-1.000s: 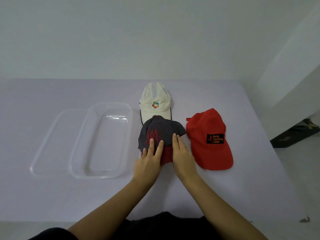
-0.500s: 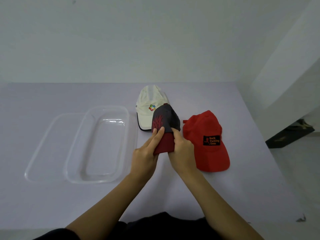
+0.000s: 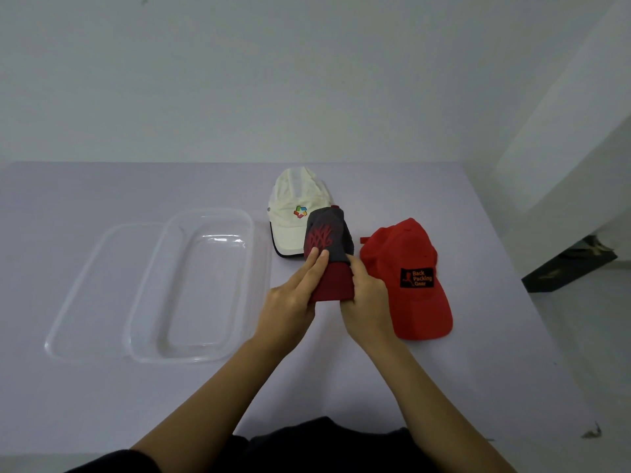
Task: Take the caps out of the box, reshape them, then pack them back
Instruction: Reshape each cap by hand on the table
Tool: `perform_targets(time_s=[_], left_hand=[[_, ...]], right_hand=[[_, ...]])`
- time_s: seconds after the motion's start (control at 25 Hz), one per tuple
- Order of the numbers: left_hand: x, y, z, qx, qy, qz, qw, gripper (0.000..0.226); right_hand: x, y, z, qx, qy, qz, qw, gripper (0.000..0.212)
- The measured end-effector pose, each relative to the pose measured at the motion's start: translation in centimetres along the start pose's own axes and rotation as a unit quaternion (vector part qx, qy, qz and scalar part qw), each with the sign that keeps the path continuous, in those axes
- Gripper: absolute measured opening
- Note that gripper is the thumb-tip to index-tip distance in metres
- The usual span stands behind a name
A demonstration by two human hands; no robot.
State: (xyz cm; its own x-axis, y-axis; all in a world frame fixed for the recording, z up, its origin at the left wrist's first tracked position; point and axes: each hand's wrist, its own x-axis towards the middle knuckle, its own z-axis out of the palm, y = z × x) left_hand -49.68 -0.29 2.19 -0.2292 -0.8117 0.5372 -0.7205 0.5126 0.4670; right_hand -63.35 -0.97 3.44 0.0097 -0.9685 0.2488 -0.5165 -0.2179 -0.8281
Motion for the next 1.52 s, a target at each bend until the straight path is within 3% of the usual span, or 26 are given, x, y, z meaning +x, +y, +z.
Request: perform_targets(time_s=[0.24, 0.36, 0.48, 0.6, 0.76, 1.08, 1.24, 1.36, 1.52], left_hand=[[-0.4, 1.2, 0.4, -0.089, 0.031, -0.108, 0.990, 0.070], [0.3, 2.3, 0.5, -0.085, 0.050, -0.227, 0.969, 0.058], [0.5, 2.5, 0.3, -0.101, 0.058, -0.270, 0.956, 0.042], [0.6, 2.2, -0.2, -0.107, 0.073, -0.240, 0.962, 0.034], [0.5, 1.8, -0.5, -0.104, 0.035, -0.209, 0.972, 0.049], [1.0, 1.3, -0.9, -0.103, 0.065, -0.291, 0.949, 0.064], [1.4, 0.6, -1.9, -0.004, 0.074, -0.183, 0.980, 0.059], [1.5, 1.0, -2.3, 0.050, 0.085, -0.126, 0.987, 0.048], [1.8, 2.0, -2.2, 0.053, 0.078, -0.085, 0.992, 0.051]], right_hand=[[-0.2, -0.2, -0.1, 0.058, 0.006, 0.000, 0.998, 0.046], [-0.2, -0.2, -0.1, 0.070, 0.023, 0.013, 0.997, 0.045], [-0.2, -0.4, 0.0, 0.077, 0.034, 0.013, 0.996, 0.044], [-0.1, -0.7, 0.1, 0.087, 0.041, 0.017, 0.995, 0.044], [-0.3, -0.6, 0.0, 0.096, 0.040, 0.011, 0.994, 0.042], [-0.9, -0.1, -0.9, 0.078, 0.049, 0.049, 0.995, 0.048], [-0.8, -0.2, -2.6, -0.007, 0.007, 0.043, 0.999, 0.056], [-1.3, -1.0, -3.7, -0.042, -0.008, 0.002, 0.999, 0.074], [-1.7, -2.3, -3.7, -0.106, 0.027, -0.077, 0.991, 0.073]])
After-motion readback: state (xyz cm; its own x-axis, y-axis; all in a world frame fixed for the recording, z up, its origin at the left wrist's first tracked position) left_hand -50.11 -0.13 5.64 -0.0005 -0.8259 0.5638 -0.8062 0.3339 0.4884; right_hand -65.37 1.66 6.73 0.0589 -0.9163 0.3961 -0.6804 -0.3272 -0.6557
